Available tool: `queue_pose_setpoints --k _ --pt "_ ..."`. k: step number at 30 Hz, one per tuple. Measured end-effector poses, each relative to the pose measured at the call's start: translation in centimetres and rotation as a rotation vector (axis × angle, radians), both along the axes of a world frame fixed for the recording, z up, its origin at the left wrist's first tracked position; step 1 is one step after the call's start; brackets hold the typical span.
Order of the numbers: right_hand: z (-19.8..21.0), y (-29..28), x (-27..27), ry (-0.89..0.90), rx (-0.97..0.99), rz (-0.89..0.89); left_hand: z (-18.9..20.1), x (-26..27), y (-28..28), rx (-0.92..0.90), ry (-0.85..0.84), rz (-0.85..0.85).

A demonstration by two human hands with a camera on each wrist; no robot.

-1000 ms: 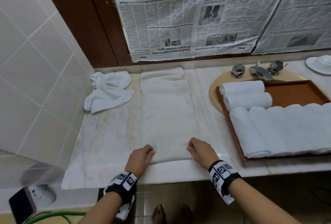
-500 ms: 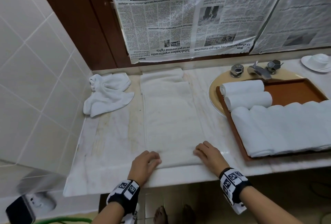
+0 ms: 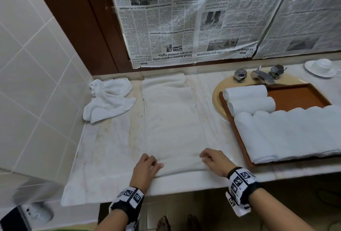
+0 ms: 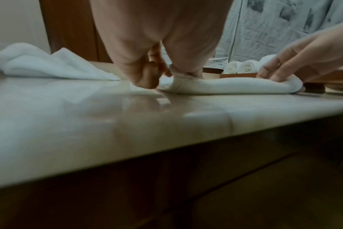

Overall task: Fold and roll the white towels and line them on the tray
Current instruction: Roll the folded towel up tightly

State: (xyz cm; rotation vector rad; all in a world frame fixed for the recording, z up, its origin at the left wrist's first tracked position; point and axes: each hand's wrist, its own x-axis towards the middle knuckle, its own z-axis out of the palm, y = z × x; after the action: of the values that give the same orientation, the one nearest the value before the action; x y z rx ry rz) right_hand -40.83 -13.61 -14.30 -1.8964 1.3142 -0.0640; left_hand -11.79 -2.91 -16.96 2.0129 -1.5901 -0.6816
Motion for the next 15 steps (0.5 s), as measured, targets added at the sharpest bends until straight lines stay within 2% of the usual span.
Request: queue_pose_setpoints --k 2,4,9,12,15 --pt "-0.1 0.3 0.6 0.049 -0.087 -0.002 0.0 -0.2 0.4 -0.021 -0.129 0.010" --pt "-0.8 1.3 1.0 0.141 -0.287 0.033 0.2 -0.6 0.8 -0.052 -0.221 -0.013" --pt "-2.2 2.9 1.3 0.229 -0.754 0.195 0.5 -2.1 0.7 -0.280 -0.273 -0.224" --pt "-1.8 3.8 1.5 0.316 -0.804 0.218 0.2 -2.2 1.3 -0.231 -0.280 -0.330" --pt "-1.6 4.1 1.6 0.376 -0.799 0.283 -0.6 -1.8 1.8 -0.159 -0.264 -0.330"
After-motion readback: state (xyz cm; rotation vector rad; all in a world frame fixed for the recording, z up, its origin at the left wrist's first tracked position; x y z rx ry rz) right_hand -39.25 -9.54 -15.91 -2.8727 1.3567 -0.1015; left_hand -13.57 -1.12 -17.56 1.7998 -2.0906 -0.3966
